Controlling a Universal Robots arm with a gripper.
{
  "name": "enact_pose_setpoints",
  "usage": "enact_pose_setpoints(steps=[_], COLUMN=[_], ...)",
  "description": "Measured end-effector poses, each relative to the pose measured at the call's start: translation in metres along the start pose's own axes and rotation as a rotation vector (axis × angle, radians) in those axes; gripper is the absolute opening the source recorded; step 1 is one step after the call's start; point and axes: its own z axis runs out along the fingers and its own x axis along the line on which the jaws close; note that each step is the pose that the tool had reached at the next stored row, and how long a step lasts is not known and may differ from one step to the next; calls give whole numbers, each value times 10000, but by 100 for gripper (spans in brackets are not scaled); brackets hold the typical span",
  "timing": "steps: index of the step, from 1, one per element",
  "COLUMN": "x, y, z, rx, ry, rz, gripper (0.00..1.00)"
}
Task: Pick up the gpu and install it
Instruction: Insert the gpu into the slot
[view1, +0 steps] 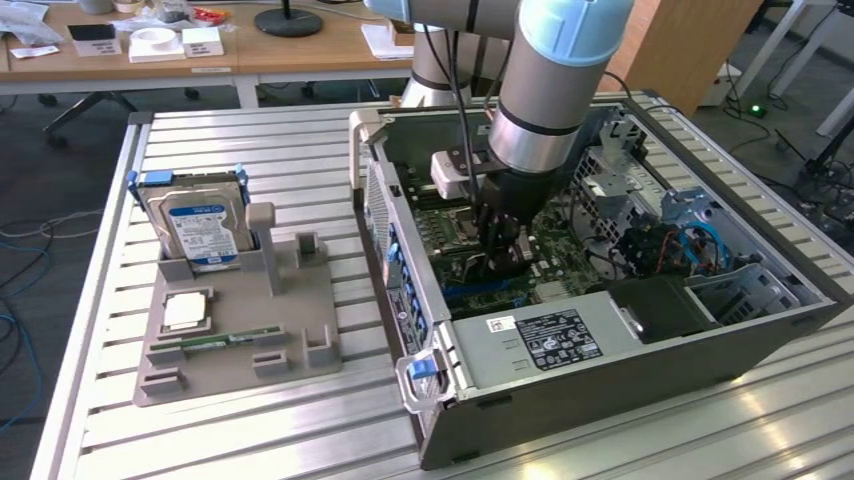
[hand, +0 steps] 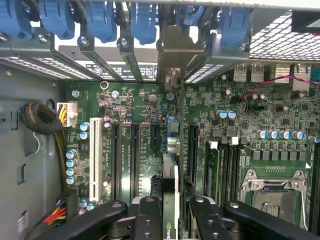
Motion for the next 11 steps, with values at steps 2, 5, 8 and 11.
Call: enact_pose_setpoints(steps=[2,5,8,11], x=[4,5,5,5], y=[0,-1,-1,-1], z=[0,1,3,5], rx=[2,5,5,6], ry=[2,6,7,5], rz=[79,176,177,177], gripper=[26,26,26,26])
